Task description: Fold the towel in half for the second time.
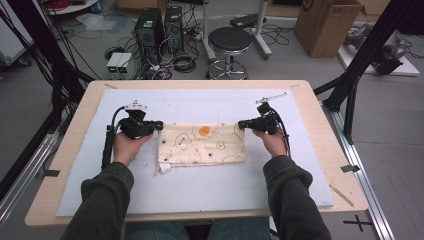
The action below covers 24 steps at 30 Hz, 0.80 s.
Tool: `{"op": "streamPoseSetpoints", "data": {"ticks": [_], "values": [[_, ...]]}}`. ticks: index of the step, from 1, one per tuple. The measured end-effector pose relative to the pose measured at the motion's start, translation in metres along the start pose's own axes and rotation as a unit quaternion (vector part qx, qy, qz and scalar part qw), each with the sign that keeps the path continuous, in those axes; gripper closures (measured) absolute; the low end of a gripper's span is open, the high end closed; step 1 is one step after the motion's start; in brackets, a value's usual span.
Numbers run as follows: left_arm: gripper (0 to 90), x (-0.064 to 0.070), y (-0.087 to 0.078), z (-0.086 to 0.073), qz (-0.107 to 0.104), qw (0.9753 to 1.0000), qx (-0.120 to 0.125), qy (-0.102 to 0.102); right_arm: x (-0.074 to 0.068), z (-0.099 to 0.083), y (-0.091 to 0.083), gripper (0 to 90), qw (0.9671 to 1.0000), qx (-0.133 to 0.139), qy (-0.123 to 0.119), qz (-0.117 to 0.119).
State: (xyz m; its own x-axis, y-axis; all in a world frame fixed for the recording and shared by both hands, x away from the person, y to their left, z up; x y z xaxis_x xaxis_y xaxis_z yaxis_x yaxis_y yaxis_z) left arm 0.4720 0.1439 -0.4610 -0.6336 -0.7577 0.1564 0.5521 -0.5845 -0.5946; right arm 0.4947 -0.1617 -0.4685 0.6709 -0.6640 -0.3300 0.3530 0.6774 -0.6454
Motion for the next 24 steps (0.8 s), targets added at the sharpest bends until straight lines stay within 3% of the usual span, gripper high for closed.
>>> {"op": "streamPoseSetpoints", "data": {"ticks": [2,5,8,15,24], "values": [[84.8,0.000,0.002,-0.002,0.000,1.0000,-0.006,0.007,0.002,-0.003,0.004,85.3,1.0000,0.000,0.004,0.000],[84.8,0.000,0.002,-0.001,-0.007,1.0000,0.002,0.001,0.004,-0.006,0.005,85.3,0.9999,-0.002,0.013,0.003],[84.8,0.003,0.001,-0.001,-0.006,0.9999,0.004,0.014,0.003,-0.005,0.003,85.3,0.9999,0.010,0.011,0.009],[84.8,0.003,-0.005,-0.011,-0.008,0.9994,0.033,-0.006,-0.007,-0.002,-0.006,85.3,0.9987,0.031,0.009,0.038],[84.7,0.012,-0.012,-0.013,-0.021,0.9990,0.037,0.011,-0.014,-0.008,-0.009,85.3,0.9989,0.011,-0.006,0.045]]}}
Point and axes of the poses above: each handheld gripper's, and its own axes: y roughly forward along the jaws, z roughly out of its top, x roughly to its right, the point moved 10 cm from there along y, roughly forward along the jaws, and after that the axes turned 2 degrees about -z, right-handed, at the moved point
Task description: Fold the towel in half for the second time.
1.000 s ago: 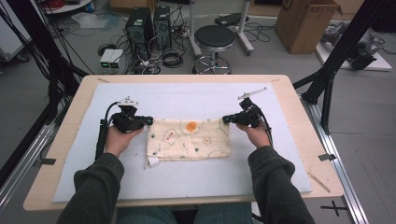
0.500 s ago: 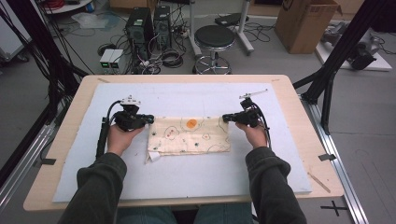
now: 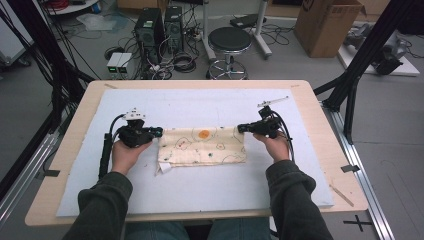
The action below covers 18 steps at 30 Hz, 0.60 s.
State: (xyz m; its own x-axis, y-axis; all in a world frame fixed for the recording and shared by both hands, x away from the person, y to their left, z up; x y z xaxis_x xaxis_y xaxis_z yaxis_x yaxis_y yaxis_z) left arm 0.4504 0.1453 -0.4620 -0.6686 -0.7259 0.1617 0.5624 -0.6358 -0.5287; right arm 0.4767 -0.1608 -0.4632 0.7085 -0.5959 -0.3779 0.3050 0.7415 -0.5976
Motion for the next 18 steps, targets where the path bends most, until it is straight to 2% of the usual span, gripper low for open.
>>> {"op": "streamPoseSetpoints", "data": {"ticks": [5,8,14,18], "values": [[84.5,0.004,-0.004,0.000,-0.003,0.9999,0.003,0.010,-0.003,-0.002,-0.002,85.2,0.9999,-0.005,-0.008,0.004],[84.3,0.004,-0.006,-0.005,-0.004,0.9999,0.000,0.012,-0.008,-0.003,-0.004,85.2,0.9999,-0.006,-0.010,0.009],[84.2,0.009,-0.009,-0.010,-0.014,0.9998,0.000,0.013,-0.016,-0.008,-0.004,85.2,0.9995,-0.011,-0.029,0.009],[84.0,0.013,-0.012,-0.009,-0.018,0.9997,0.002,0.019,-0.016,-0.017,-0.003,85.2,0.9996,-0.012,-0.025,0.009]]}}
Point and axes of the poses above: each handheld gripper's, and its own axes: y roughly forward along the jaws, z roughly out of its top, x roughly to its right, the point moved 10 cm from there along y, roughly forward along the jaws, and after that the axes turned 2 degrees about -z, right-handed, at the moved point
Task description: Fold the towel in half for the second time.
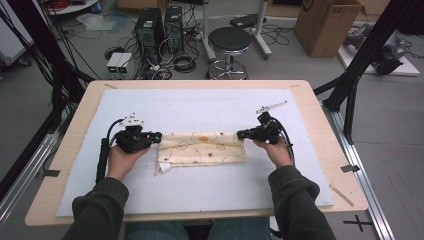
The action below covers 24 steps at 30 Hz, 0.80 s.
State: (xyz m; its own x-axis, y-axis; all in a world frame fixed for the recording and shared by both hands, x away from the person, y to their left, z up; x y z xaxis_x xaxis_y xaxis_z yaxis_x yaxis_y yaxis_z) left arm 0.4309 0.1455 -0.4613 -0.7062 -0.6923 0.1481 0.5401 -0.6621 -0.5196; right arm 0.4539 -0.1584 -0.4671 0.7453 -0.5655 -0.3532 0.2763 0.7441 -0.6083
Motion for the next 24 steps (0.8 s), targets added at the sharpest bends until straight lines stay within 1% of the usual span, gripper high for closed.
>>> {"op": "streamPoseSetpoints", "data": {"ticks": [1,4,7,10,12,14,16,18,19,21,23,24], "values": [[83.8,0.001,-0.001,0.000,-0.002,1.0000,-0.001,0.003,0.000,-0.002,-0.001,85.1,1.0000,-0.001,0.006,0.004],[83.4,0.004,-0.003,0.000,-0.006,1.0000,0.000,0.003,-0.002,-0.003,-0.003,85.1,1.0000,0.003,0.006,0.006],[83.3,0.006,-0.005,-0.003,-0.009,0.9999,-0.008,0.011,-0.004,-0.004,-0.004,85.1,1.0000,0.005,-0.001,0.007],[83.4,0.009,-0.007,-0.002,-0.012,0.9998,-0.007,0.015,-0.006,-0.005,-0.006,85.1,0.9999,0.007,-0.007,0.009],[83.4,0.011,-0.008,-0.003,-0.013,0.9996,-0.012,0.021,-0.007,-0.007,-0.006,85.1,0.9999,0.005,-0.009,0.010],[83.4,0.013,-0.008,-0.004,-0.013,0.9994,-0.017,0.027,-0.008,-0.010,-0.006,85.1,0.9999,0.002,-0.011,0.007],[83.4,0.015,-0.007,-0.005,-0.010,0.9994,-0.016,0.030,-0.010,-0.013,-0.006,85.0,0.9999,0.002,-0.014,0.009],[83.4,0.016,-0.007,-0.010,-0.012,0.9993,-0.019,0.031,-0.011,-0.016,-0.006,85.0,0.9998,-0.004,-0.017,0.009],[83.4,0.016,-0.007,-0.013,-0.010,0.9991,-0.024,0.033,-0.012,-0.016,-0.006,85.0,0.9997,-0.003,-0.022,0.009],[83.4,0.018,-0.007,-0.018,-0.012,0.9992,-0.022,0.032,-0.015,-0.017,-0.007,85.0,0.9996,-0.002,-0.028,0.009],[83.4,0.020,-0.008,-0.021,-0.017,0.9990,-0.025,0.033,-0.017,-0.019,-0.007,85.0,0.9995,-0.002,-0.032,0.009],[83.3,0.021,-0.009,-0.023,-0.018,0.9988,-0.028,0.037,-0.018,-0.021,-0.007,85.0,0.9995,-0.006,-0.029,0.009]]}}
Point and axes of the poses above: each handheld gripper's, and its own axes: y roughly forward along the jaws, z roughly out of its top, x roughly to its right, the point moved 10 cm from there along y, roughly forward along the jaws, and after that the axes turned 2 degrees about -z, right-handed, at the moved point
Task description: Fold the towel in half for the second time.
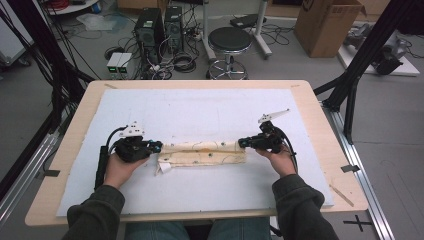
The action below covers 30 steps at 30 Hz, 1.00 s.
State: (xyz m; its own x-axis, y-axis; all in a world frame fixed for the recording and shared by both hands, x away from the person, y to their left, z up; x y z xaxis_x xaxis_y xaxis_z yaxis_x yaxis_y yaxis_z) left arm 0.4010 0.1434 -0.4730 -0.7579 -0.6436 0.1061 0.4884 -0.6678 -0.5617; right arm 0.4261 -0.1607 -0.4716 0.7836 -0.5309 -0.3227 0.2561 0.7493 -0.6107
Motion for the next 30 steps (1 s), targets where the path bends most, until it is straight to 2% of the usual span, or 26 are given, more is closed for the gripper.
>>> {"op": "streamPoseSetpoints", "data": {"ticks": [3,11,21,30], "values": [[83.1,0.004,-0.001,-0.004,-0.003,1.0000,-0.003,0.008,-0.001,-0.005,0.001,84.9,1.0000,-0.008,-0.004,-0.003],[82.5,0.011,-0.002,-0.017,-0.011,0.9997,-0.011,0.017,-0.005,-0.015,0.004,84.5,0.9998,-0.009,-0.019,-0.005],[82.4,0.022,-0.003,-0.020,-0.012,0.9985,-0.030,0.044,-0.011,-0.028,0.001,83.6,0.9994,-0.011,-0.030,-0.011],[82.0,0.025,-0.001,-0.027,-0.019,0.9975,-0.049,0.047,-0.011,-0.036,0.002,82.4,0.9992,-0.008,-0.037,-0.015]]}}
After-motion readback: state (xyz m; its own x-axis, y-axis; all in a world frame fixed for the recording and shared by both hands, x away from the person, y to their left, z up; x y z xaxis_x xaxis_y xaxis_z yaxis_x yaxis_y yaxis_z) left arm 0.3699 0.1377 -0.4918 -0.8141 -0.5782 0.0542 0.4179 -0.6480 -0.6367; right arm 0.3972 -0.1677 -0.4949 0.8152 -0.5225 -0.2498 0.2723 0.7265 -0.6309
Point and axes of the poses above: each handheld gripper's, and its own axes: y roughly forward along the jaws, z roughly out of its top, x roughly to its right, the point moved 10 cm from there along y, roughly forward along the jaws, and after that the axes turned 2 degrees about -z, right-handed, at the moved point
